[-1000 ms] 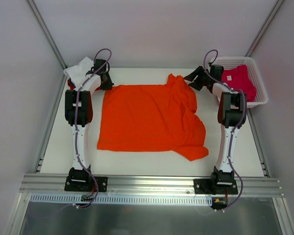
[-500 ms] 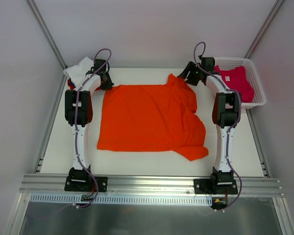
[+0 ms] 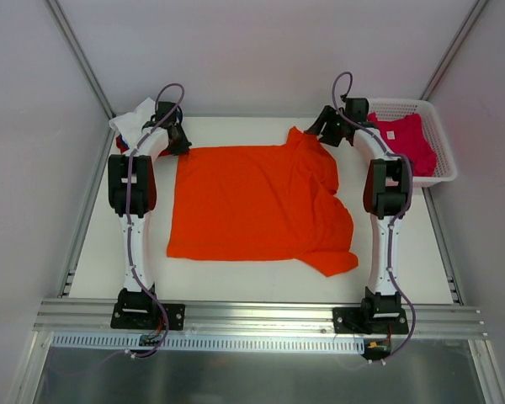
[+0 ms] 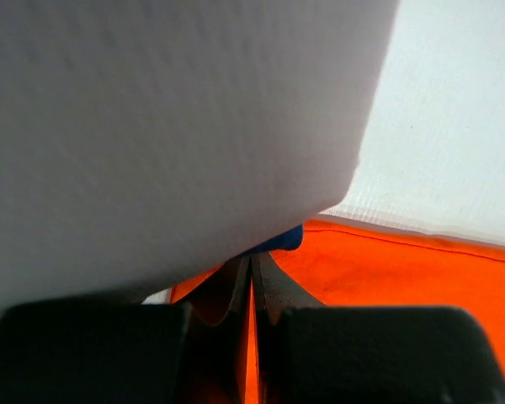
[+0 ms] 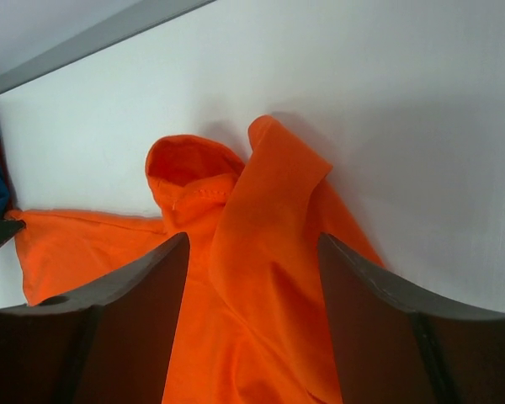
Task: Fold and stack the t-shirts
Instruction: Flatten the tshirt out
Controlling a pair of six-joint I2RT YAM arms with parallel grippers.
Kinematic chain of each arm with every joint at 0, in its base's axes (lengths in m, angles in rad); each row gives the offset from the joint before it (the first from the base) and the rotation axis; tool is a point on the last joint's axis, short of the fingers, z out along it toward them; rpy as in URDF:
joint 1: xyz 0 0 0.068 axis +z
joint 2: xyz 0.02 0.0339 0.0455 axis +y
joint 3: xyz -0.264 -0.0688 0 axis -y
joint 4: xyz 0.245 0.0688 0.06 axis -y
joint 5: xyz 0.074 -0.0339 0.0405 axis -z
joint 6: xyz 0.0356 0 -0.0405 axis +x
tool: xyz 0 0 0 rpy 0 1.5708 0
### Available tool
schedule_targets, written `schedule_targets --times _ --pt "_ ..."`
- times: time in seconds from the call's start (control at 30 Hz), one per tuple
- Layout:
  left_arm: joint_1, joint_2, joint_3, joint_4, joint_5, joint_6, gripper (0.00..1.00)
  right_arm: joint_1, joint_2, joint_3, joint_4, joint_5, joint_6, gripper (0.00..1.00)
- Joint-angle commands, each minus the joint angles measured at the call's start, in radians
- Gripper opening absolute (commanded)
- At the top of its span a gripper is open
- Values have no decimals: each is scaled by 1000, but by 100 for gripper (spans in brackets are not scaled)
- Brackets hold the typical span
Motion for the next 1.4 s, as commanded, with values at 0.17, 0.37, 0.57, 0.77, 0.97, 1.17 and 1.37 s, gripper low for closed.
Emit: schedule_targets --times 0.17,0.37,0.57,0.77,0.97,1.17,1.37 --pt "7 2 28 -23 21 -11 0 -2 99 97 43 -8 25 65" --pt "7 4 29 -21 28 -8 0 -5 116 102 88 -5 50 60" --pt "7 5 31 -23 35 -4 0 -11 165 189 88 1 68 61" --pt "7 7 31 -23 38 -2 0 -16 172 205 95 7 73 61" --pt "5 9 34 -23 41 -2 0 -30 171 202 104 13 71 61" --pt "5 10 35 -23 40 -2 0 -34 169 193 109 10 77 47" --pt "5 10 37 -21 41 -2 0 -34 174 191 115 -1 87 21"
